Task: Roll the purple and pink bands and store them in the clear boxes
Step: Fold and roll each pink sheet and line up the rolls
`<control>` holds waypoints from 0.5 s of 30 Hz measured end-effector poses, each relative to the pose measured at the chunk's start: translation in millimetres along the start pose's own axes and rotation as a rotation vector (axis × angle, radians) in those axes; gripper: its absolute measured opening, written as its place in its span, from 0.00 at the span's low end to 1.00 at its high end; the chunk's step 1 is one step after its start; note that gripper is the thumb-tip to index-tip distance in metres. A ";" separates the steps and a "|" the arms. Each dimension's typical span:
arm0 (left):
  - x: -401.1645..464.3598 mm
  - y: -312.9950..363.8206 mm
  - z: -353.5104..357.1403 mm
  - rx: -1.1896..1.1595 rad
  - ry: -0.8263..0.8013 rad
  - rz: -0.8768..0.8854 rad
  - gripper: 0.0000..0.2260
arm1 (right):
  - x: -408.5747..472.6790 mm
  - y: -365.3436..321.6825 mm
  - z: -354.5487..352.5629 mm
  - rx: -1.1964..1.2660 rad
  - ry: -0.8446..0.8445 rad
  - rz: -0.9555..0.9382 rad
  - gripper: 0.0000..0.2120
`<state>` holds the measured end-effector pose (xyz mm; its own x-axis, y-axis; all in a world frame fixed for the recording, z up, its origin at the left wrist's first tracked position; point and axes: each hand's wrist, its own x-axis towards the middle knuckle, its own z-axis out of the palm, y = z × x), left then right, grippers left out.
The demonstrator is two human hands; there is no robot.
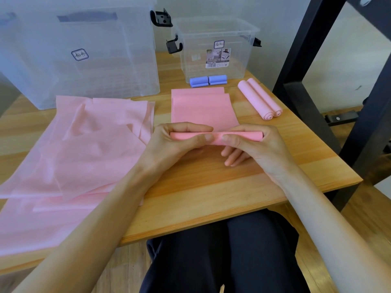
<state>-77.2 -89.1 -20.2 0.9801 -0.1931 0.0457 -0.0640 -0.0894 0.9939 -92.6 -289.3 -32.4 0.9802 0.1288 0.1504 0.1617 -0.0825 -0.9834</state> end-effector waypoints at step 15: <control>0.6 -1.2 0.7 -0.009 0.007 0.013 0.05 | -0.2 -0.6 -0.2 -0.008 0.026 0.018 0.13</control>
<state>-76.6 -89.8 -21.5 0.9805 -0.1875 0.0588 -0.0745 -0.0779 0.9942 -93.0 -289.4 -31.8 0.9857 0.1011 0.1352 0.1446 -0.0927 -0.9851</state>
